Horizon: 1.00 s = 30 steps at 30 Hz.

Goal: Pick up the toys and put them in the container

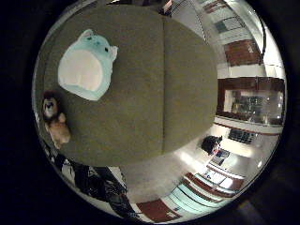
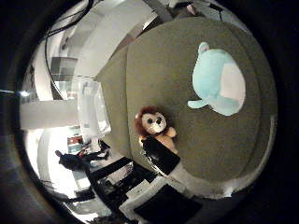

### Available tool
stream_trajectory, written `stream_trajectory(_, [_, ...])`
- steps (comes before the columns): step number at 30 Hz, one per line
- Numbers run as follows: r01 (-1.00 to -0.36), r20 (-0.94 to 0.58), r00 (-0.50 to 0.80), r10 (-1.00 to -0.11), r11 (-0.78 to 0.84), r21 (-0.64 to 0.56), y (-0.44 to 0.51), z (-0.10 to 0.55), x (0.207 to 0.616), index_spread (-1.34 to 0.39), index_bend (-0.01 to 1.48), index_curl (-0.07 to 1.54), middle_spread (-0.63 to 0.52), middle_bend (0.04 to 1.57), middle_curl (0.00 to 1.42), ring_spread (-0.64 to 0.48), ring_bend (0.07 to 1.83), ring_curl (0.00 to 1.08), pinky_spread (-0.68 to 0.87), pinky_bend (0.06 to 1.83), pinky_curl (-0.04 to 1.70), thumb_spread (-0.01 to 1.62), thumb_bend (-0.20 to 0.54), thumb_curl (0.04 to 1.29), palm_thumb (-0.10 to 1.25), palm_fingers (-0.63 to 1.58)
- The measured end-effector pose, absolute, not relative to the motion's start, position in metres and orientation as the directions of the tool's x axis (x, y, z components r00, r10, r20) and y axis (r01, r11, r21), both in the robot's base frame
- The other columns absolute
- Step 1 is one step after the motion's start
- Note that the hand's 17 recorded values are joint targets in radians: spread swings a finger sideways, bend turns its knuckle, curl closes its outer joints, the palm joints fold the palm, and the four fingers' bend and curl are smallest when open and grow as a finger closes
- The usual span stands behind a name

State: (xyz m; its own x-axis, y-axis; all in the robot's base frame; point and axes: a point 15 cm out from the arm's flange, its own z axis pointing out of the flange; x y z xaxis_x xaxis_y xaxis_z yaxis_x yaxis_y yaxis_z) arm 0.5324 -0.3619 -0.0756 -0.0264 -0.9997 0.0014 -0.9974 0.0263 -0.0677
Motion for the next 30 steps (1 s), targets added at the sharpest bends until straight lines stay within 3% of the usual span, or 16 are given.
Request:
stream_trajectory(13, [-0.995,0.041,-0.072,-0.997,0.069,-0.075,-0.35,-0.131,0.532,-0.26,0.17,0.3,0.17,0.19,0.3,0.25,0.35,0.27,0.45,0.62,0.12,1.05,-0.021,0.3,0.5,0.28])
stream_trajectory(16, [-0.995,0.037,-0.084,-0.996,0.081,-0.064,-0.347,-0.139,0.528,-0.25,0.17,0.29,0.16,0.2,0.3,0.25,0.41,0.27,0.48,0.69,0.1,1.04,-0.017,0.31,0.54,0.39])
stream_trajectory(18, [-0.993,0.04,-0.095,-0.995,0.092,-0.069,-0.348,-0.14,0.529,-0.25,0.15,0.28,0.09,0.22,0.31,0.19,0.55,0.29,0.46,0.79,0.09,1.03,-0.01,0.32,0.6,0.62])
stream_trajectory(19, [-0.993,0.04,-0.096,-0.995,0.093,-0.07,-0.348,-0.141,0.529,-0.26,0.17,0.28,0.03,0.27,0.32,0.12,0.62,0.29,0.4,0.82,0.08,1.03,-0.01,0.33,0.63,0.75])
stream_trajectory(21, [-0.991,0.049,-0.102,-0.994,0.097,-0.087,-0.351,-0.14,0.532,-0.33,0.26,0.33,-0.11,0.5,0.41,-0.11,0.76,0.35,0.08,0.92,0.07,1.01,-0.001,0.34,0.72,1.31])
stream_trajectory(22, [-0.99,0.054,-0.105,-0.993,0.099,-0.098,-0.353,-0.139,0.534,-0.34,0.28,0.34,-0.12,0.52,0.41,-0.13,0.78,0.35,0.04,0.94,0.07,1.01,-0.004,0.34,0.72,1.29])
stream_trajectory(23, [-0.989,0.059,-0.107,-0.993,0.1,-0.106,-0.355,-0.138,0.535,-0.37,0.41,0.41,-0.17,0.67,0.48,-0.19,0.86,0.4,-0.16,1.01,0.11,1.0,-0.006,0.35,0.77,1.42])
stream_trajectory(24, [-0.988,0.065,-0.109,-0.992,0.101,-0.117,-0.358,-0.135,0.537,-0.38,0.55,0.47,-0.19,0.8,0.53,-0.21,0.93,0.43,-0.24,1.08,0.16,0.99,-0.006,0.36,0.81,1.52])
stream_trajectory(28, [-0.982,0.09,-0.118,-0.989,0.102,-0.161,-0.375,-0.12,0.543,-0.33,0.93,0.68,-0.19,1.13,0.66,-0.23,1.24,0.56,-0.24,1.4,0.34,0.99,-0.013,0.39,0.9,1.32])
stream_trajectory(30, [-0.977,0.104,-0.124,-0.987,0.103,-0.186,-0.385,-0.106,0.548,-0.31,1.02,0.72,-0.19,1.2,0.69,-0.22,1.31,0.59,-0.22,1.47,0.38,0.99,-0.011,0.41,0.93,1.25])
